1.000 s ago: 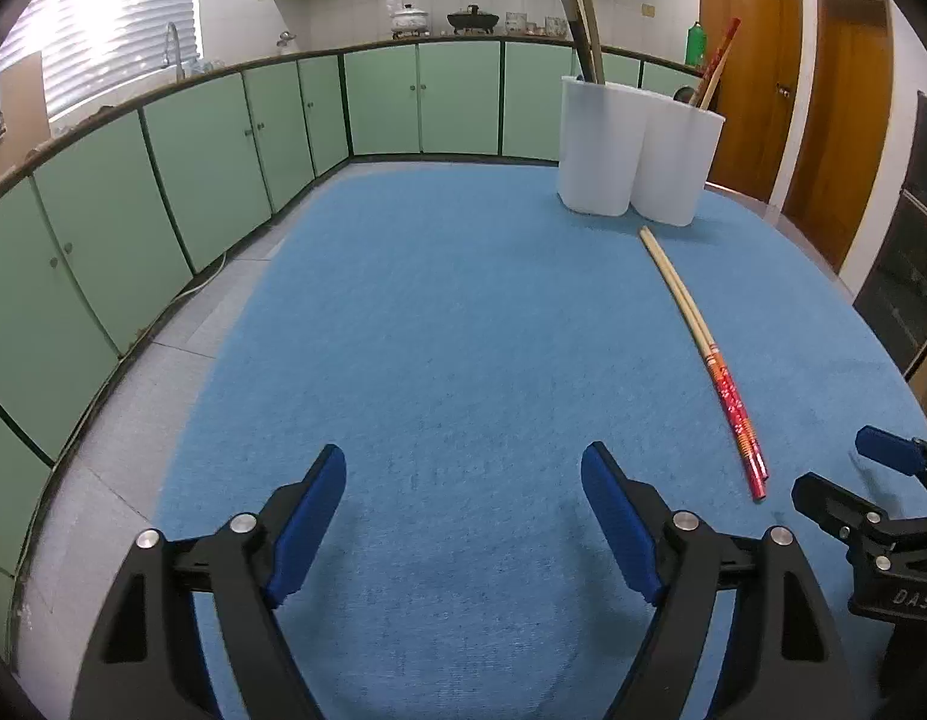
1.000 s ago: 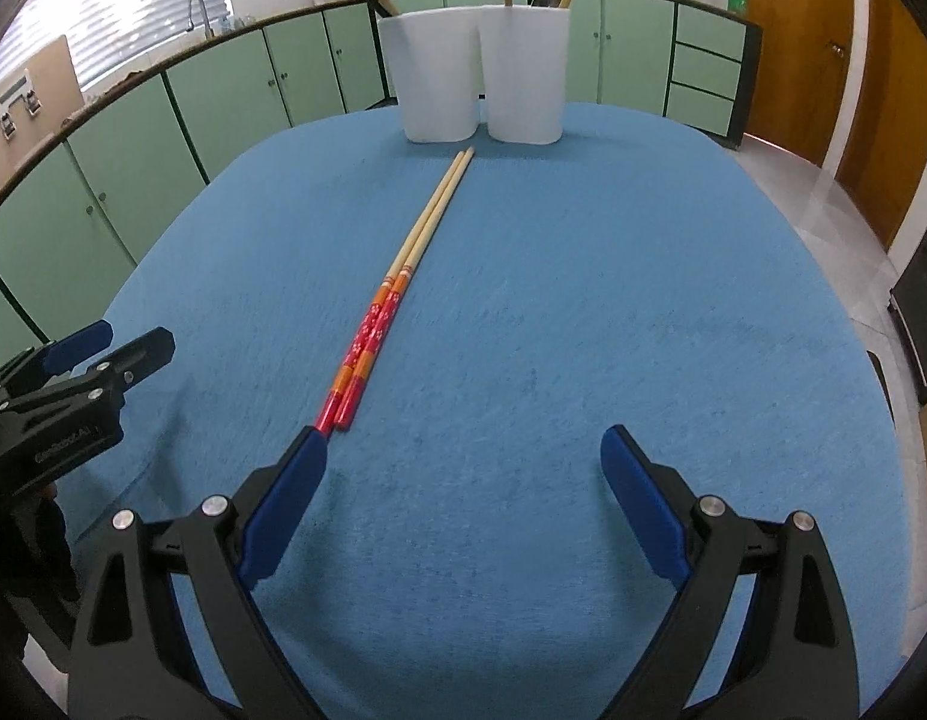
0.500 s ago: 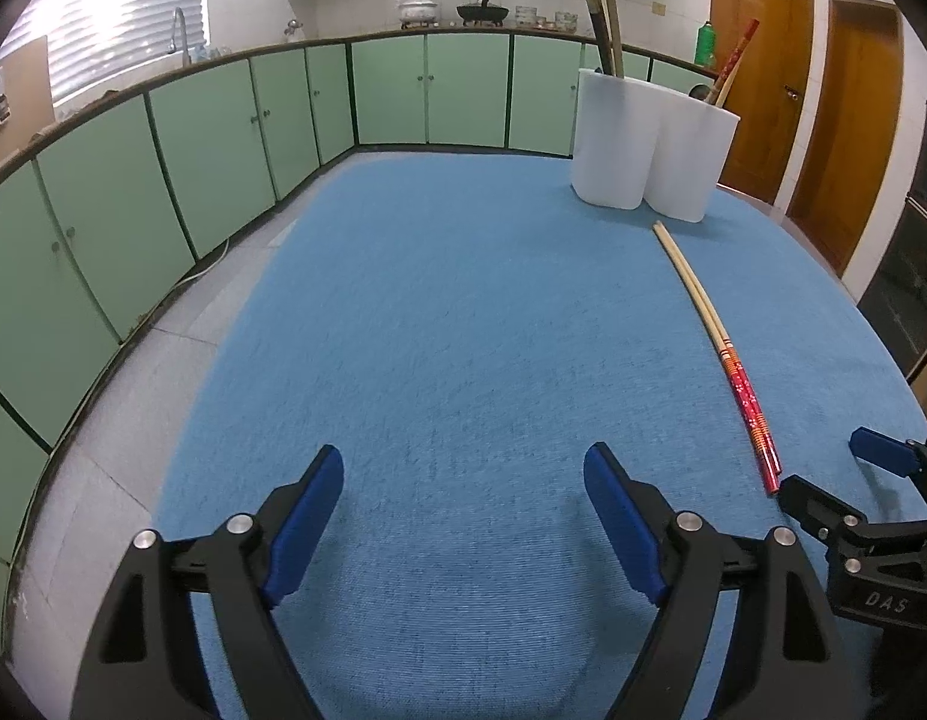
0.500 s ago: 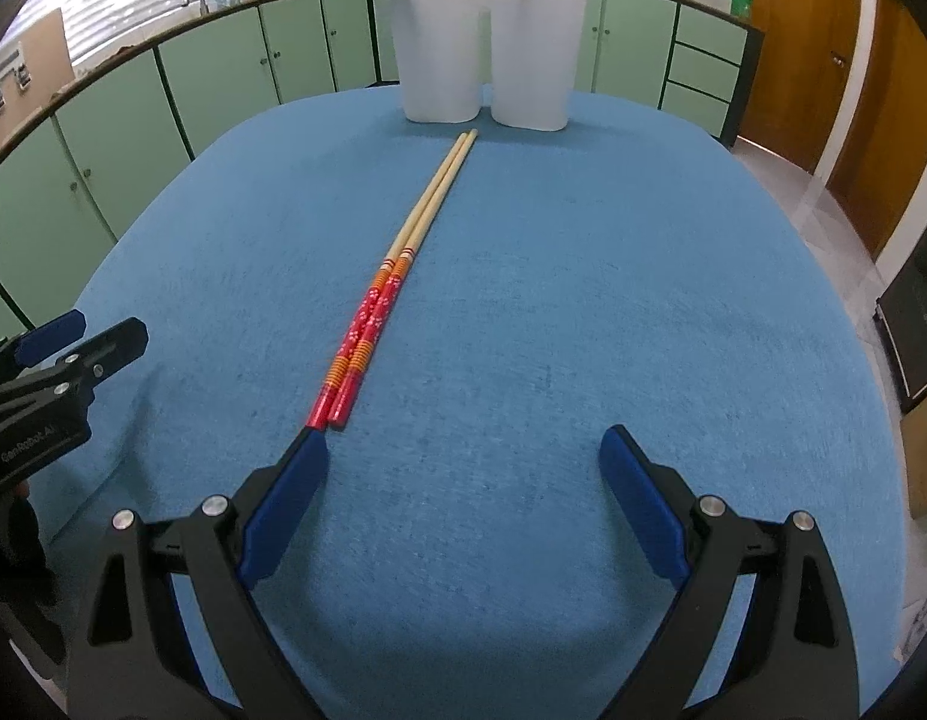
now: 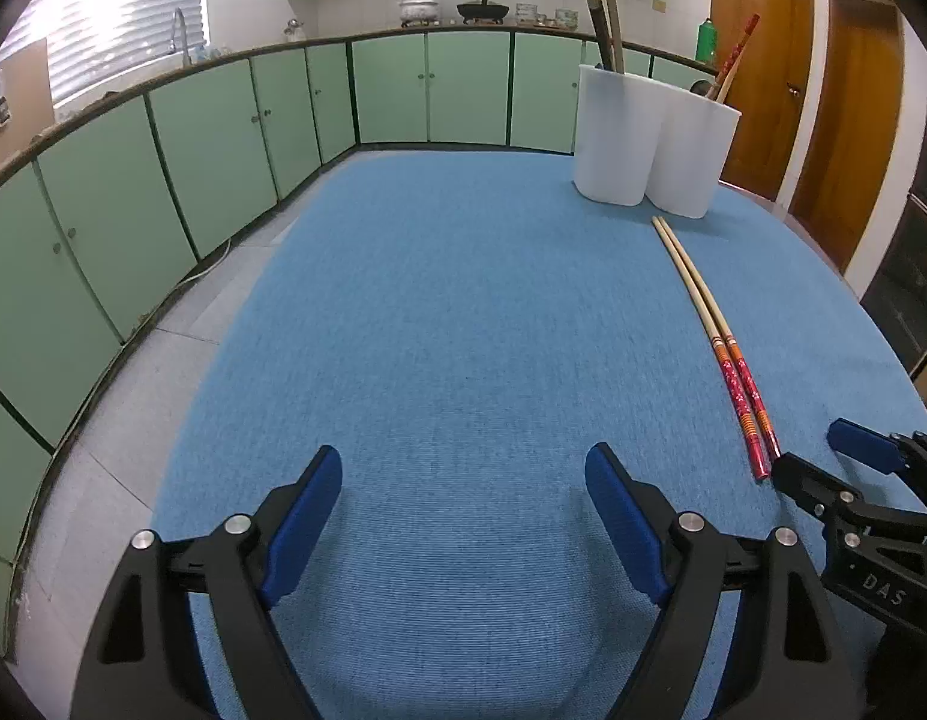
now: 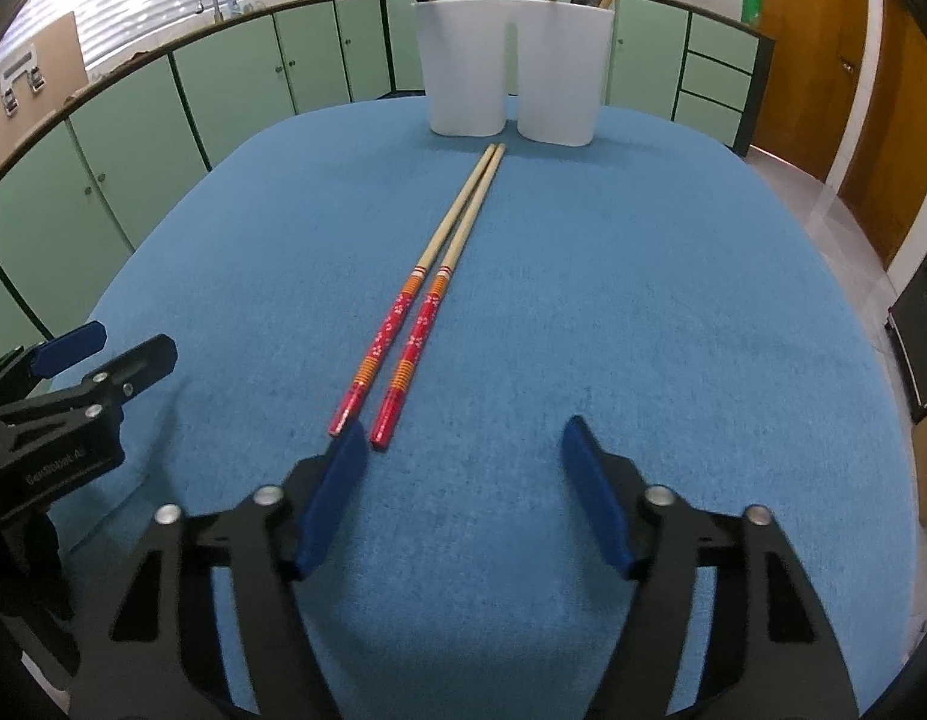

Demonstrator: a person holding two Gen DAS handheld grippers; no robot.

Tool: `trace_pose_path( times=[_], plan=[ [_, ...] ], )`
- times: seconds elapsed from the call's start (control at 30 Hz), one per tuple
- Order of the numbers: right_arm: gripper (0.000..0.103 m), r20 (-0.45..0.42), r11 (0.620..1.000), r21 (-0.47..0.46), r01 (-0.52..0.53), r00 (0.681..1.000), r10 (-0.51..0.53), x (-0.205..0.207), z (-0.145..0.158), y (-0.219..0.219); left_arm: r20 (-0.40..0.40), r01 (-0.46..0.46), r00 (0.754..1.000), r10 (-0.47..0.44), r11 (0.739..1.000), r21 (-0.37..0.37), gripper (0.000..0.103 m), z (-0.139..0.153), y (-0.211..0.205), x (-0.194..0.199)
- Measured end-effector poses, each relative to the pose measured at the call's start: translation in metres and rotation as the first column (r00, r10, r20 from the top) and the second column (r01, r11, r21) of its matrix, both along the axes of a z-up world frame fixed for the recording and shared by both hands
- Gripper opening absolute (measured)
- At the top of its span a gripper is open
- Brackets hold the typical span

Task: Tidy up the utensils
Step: 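Close the right tool on a red-patterned chopstick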

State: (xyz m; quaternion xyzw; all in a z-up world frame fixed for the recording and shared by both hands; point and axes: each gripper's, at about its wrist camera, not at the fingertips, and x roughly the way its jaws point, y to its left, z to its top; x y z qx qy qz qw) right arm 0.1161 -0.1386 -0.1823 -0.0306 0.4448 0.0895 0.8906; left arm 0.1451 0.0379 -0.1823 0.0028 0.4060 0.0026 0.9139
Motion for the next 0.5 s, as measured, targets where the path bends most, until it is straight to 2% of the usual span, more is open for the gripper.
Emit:
trace_pose_path(
  times=[0.07, 0.2, 0.37, 0.5],
  plan=[
    [0.046, 0.005, 1.0, 0.001, -0.016, 1.0, 0.016, -0.001, 0.0, 0.003, -0.001, -0.001, 1.0, 0.001, 1.0, 0.003, 0.082, 0.0, 0.0, 0.0],
    [0.036, 0.005, 1.0, 0.002, -0.006, 1.0, 0.006, 0.001, 0.001, 0.0, -0.002, -0.001, 1.0, 0.001, 1.0, 0.004, 0.082, -0.001, 0.0, 0.0],
    [0.036, 0.005, 0.999, 0.01, 0.036, 0.999, -0.036, -0.003, 0.004, -0.018, -0.003, -0.001, 1.0, 0.001, 1.0, 0.006, 0.082, -0.001, -0.001, 0.0],
    [0.04, -0.007, 0.996, 0.081, 0.036, 0.999, -0.036, -0.008, 0.004, -0.025, -0.005, 0.004, 1.0, -0.004, 1.0, 0.008, 0.082, -0.002, -0.003, 0.0]
  ],
)
